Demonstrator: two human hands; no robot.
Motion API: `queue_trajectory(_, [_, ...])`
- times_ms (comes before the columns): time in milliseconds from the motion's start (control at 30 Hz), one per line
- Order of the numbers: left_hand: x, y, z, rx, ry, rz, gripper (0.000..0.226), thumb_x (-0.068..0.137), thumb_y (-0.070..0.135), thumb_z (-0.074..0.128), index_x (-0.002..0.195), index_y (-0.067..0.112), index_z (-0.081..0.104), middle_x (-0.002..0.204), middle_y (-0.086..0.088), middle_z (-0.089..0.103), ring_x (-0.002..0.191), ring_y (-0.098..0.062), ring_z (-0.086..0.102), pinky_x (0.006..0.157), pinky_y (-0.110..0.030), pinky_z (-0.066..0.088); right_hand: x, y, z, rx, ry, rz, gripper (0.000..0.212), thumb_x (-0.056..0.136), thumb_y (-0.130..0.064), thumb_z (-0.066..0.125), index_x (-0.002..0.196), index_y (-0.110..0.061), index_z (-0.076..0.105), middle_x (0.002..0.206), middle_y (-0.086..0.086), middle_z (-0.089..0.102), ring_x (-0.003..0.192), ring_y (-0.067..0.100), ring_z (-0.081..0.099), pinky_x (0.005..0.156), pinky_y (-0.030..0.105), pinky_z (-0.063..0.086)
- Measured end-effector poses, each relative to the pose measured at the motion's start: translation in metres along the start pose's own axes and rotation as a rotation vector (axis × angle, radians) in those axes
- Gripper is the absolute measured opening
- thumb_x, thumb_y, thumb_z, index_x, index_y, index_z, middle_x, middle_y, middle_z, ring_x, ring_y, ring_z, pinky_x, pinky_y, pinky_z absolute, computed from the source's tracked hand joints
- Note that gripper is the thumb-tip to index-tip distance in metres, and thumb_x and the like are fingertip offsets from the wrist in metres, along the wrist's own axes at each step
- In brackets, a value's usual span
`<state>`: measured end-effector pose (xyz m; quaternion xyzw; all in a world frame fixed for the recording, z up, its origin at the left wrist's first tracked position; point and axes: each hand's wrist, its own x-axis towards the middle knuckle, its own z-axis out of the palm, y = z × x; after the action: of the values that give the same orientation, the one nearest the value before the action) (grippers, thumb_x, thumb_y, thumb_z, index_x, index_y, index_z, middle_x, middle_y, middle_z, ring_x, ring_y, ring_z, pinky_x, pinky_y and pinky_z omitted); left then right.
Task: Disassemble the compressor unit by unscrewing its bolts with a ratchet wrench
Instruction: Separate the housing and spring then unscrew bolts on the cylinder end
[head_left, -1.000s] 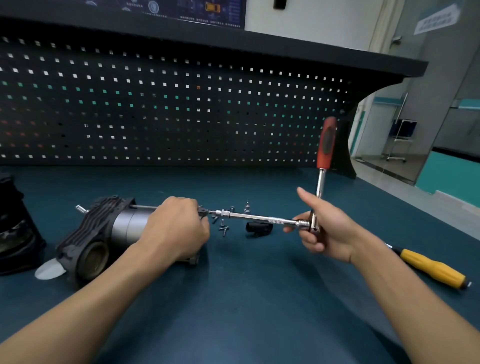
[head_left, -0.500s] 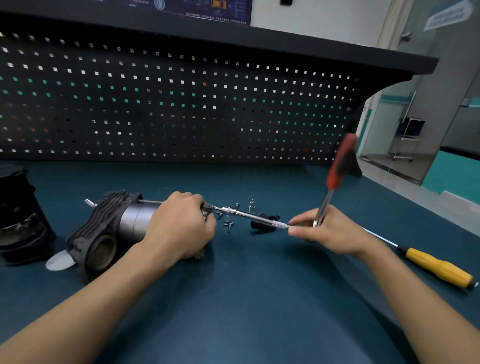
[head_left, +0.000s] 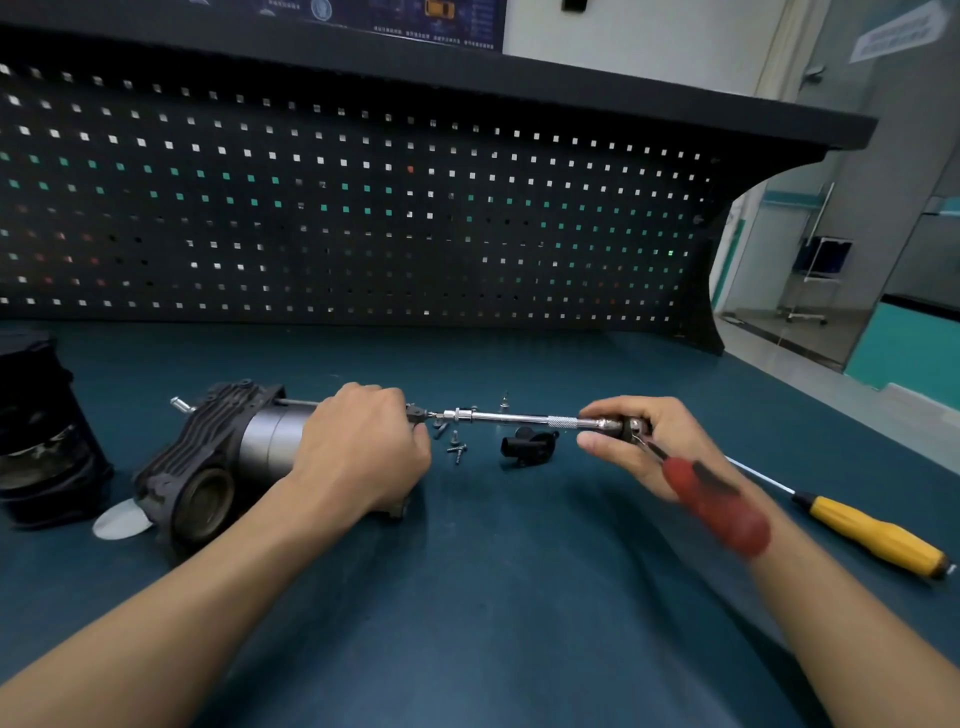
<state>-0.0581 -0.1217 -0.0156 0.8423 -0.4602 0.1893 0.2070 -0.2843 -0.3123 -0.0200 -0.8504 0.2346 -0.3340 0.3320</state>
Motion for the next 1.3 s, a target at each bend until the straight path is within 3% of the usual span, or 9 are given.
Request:
queue_trajectory(133, [0.001, 0.001, 0.001, 0.002, 0.008, 0.013, 0.028, 0.090, 0.038, 0.049, 0.071, 0.016, 0.048, 0.078, 0.000, 0.052, 0.090, -0.027, 0.054, 0.065, -0.033, 0.036, 0.001, -0.010, 0.001, 0.214, -0.092, 0.348, 0.071, 0.076, -0.069, 0.059, 0.088, 0.000, 0.072, 0.056, 0.008, 0.057, 0.044, 0.016, 0.044, 0.043, 0.023, 0.034])
queue_trajectory(433, [0.002, 0.000, 0.003, -0.007, 0.005, 0.021, 0.030, 0.090, 0.039, 0.049, 0.070, 0.018, 0.044, 0.076, 0.001, 0.047, 0.091, -0.028, 0.054, 0.065, -0.034, 0.035, 0.004, -0.018, -0.002, 0.690, -0.270, 0.831, 0.045, 0.096, -0.047, 0.051, 0.070, -0.012, 0.062, 0.044, -0.004, 0.033, 0.032, 0.006, 0.019, 0.040, 0.020, 0.014])
queue_trajectory(567, [0.001, 0.000, 0.003, -0.021, 0.019, -0.001, 0.027, 0.088, 0.038, 0.048, 0.070, 0.018, 0.045, 0.074, 0.004, 0.045, 0.086, -0.025, 0.051, 0.062, -0.033, 0.034, 0.002, -0.018, -0.002, 0.643, -0.242, 0.694, 0.033, 0.083, -0.044, 0.071, 0.067, -0.020, 0.056, 0.048, -0.002, 0.036, 0.035, 0.007, 0.022, 0.041, 0.022, 0.015])
queue_trajectory(667, [-0.001, 0.000, 0.002, -0.020, 0.041, -0.015, 0.024, 0.087, 0.040, 0.048, 0.075, 0.019, 0.048, 0.077, 0.005, 0.049, 0.088, -0.022, 0.050, 0.063, -0.033, 0.034, -0.003, -0.014, -0.006, 0.230, -0.212, 0.352, 0.034, 0.064, -0.047, 0.084, 0.073, -0.017, 0.071, 0.055, 0.004, 0.052, 0.045, 0.012, 0.040, 0.044, 0.021, 0.032])
queue_trajectory(767, [-0.004, 0.001, 0.001, -0.003, 0.045, -0.010, 0.025, 0.088, 0.042, 0.047, 0.087, 0.018, 0.055, 0.091, 0.003, 0.058, 0.097, -0.022, 0.051, 0.068, -0.034, 0.037, -0.001, -0.004, -0.009, -0.118, -0.174, 0.095, 0.016, 0.073, -0.034, 0.088, 0.082, -0.030, 0.076, 0.076, -0.002, 0.072, 0.065, 0.007, 0.060, 0.064, 0.017, 0.047])
queue_trajectory(933, [-0.004, -0.002, 0.000, 0.072, -0.013, 0.007, 0.032, 0.089, 0.044, 0.045, 0.100, 0.017, 0.059, 0.109, -0.001, 0.063, 0.106, -0.024, 0.054, 0.085, -0.036, 0.042, 0.002, 0.016, -0.003, -0.215, -0.048, -0.217, 0.023, 0.078, -0.030, 0.085, 0.097, -0.036, 0.074, 0.074, -0.013, 0.063, 0.065, 0.003, 0.054, 0.065, 0.013, 0.043])
queue_trajectory(1033, [-0.002, -0.002, -0.002, 0.096, -0.019, 0.014, 0.026, 0.088, 0.044, 0.044, 0.077, 0.020, 0.046, 0.092, 0.000, 0.062, 0.086, -0.023, 0.048, 0.076, -0.036, 0.033, 0.001, 0.017, 0.000, -0.116, -0.089, -0.112, 0.014, 0.083, -0.038, 0.080, 0.094, -0.042, 0.073, 0.074, -0.010, 0.067, 0.063, -0.003, 0.053, 0.064, 0.011, 0.043])
queue_trajectory(1167, [-0.001, 0.002, -0.001, 0.080, 0.025, -0.037, 0.027, 0.087, 0.043, 0.048, 0.076, 0.019, 0.052, 0.075, 0.005, 0.046, 0.078, -0.022, 0.039, 0.068, -0.033, 0.028, 0.003, 0.014, 0.001, -0.155, -0.131, -0.007, 0.009, 0.090, -0.048, 0.070, 0.082, -0.045, 0.073, 0.070, -0.013, 0.068, 0.063, -0.001, 0.057, 0.062, 0.017, 0.043])
queue_trajectory(1300, [-0.002, 0.002, 0.003, 0.093, 0.062, -0.034, 0.028, 0.086, 0.043, 0.051, 0.072, 0.019, 0.052, 0.072, 0.005, 0.042, 0.075, -0.022, 0.038, 0.066, -0.033, 0.029, 0.000, -0.003, 0.005, 0.188, -0.104, 0.333, 0.072, 0.072, -0.083, 0.057, 0.070, -0.013, 0.074, 0.052, 0.002, 0.047, 0.046, 0.015, 0.041, 0.045, 0.026, 0.032])
